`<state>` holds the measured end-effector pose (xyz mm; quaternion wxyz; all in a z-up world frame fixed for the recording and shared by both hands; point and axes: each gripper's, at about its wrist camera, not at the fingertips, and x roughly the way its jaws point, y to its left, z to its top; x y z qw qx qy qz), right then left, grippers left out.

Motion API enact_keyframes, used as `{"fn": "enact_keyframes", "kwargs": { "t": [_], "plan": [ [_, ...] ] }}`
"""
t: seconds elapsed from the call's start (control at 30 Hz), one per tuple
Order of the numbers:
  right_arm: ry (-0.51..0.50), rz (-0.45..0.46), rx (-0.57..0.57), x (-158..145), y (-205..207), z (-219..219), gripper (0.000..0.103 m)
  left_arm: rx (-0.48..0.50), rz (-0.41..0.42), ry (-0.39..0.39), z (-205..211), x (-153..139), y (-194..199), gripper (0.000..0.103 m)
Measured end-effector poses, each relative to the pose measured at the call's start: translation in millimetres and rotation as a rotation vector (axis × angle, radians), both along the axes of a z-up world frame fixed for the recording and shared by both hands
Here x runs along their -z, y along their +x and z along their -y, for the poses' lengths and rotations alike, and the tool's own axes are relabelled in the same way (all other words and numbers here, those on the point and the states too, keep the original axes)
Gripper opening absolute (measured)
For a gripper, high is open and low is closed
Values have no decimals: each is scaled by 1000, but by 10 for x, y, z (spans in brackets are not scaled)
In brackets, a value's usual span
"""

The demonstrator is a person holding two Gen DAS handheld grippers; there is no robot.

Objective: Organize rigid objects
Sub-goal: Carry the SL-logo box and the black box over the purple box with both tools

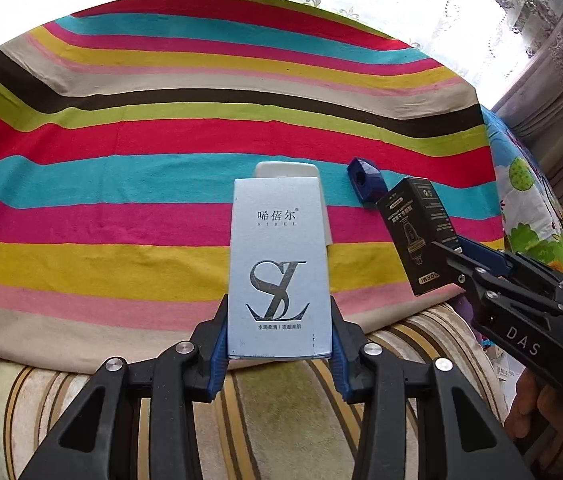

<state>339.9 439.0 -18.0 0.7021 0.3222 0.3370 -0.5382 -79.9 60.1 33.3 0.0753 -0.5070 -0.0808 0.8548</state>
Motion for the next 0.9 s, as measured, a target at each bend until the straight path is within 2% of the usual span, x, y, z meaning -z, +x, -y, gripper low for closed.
{"fn": "enact_keyframes", "kwargs": {
  "t": [0.17,0.3,0.37,0.53,0.9],
  "plan": [
    [-8,2,49,-98,-265,-260,43,87,-40,-13,-455,-82,129,42],
    [-4,0,92,-172,-535,-476,43,169,-43,27,-773,-135,258,42],
    [-2,-5,119,-207,-692,-574,43,222,-22,76,-913,-169,328,42],
    [-9,-16,201,-315,-1105,-847,43,338,-17,86,-1358,-207,497,42],
    [19,-28,389,-323,-1981,-1435,43,604,-38,-13,-2360,-146,975,42]
  ]
}}
